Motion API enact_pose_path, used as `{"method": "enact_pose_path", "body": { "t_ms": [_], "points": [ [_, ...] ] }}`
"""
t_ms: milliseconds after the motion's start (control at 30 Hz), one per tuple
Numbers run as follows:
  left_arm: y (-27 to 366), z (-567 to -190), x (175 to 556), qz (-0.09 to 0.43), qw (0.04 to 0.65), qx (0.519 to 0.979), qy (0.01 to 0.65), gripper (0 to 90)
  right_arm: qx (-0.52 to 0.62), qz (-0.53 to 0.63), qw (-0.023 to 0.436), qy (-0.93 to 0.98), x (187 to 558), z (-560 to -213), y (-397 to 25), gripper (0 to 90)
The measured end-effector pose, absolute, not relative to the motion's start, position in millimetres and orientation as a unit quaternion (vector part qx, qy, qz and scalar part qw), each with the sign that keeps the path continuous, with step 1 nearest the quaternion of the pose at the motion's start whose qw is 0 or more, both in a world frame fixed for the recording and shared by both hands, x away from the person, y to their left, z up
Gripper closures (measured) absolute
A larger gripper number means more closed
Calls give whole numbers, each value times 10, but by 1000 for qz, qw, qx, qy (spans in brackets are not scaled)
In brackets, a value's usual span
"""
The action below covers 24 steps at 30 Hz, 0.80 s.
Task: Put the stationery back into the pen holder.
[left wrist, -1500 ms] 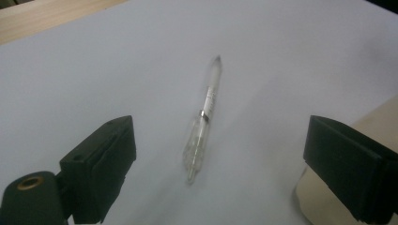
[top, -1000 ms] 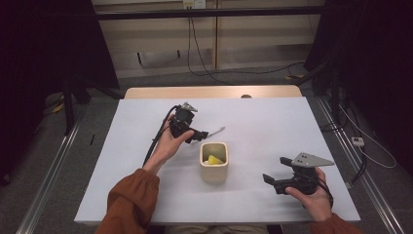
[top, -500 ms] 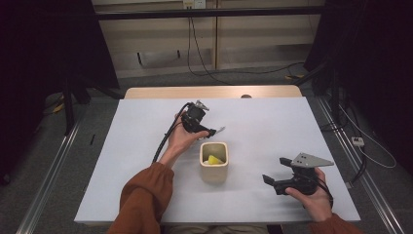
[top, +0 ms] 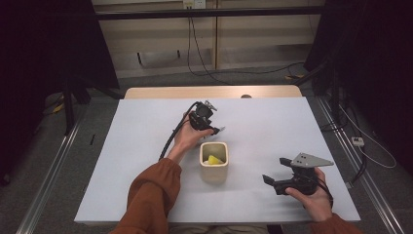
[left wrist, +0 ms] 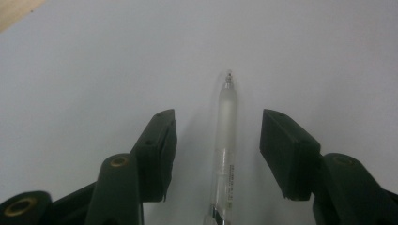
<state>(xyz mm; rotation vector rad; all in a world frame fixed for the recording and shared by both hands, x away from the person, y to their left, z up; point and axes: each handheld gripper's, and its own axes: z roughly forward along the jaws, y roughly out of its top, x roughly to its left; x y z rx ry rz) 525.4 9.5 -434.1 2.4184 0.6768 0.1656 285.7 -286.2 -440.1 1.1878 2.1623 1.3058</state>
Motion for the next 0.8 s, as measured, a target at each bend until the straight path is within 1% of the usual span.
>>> {"method": "enact_pose_path", "body": {
  "t_ms": [233,533,800],
  "points": [
    [72,-4440,5262,53,288,921,257,601,419,459,174,763,2862,-4403,-2857,66],
    [54,-4435,5287,49,281,924,254,622,419,458,174,764,2868,-4402,-2859,66],
    [75,-4436,5312,40,286,922,258,719,421,459,173,763,2868,-4403,-2862,66]
  ]
}}
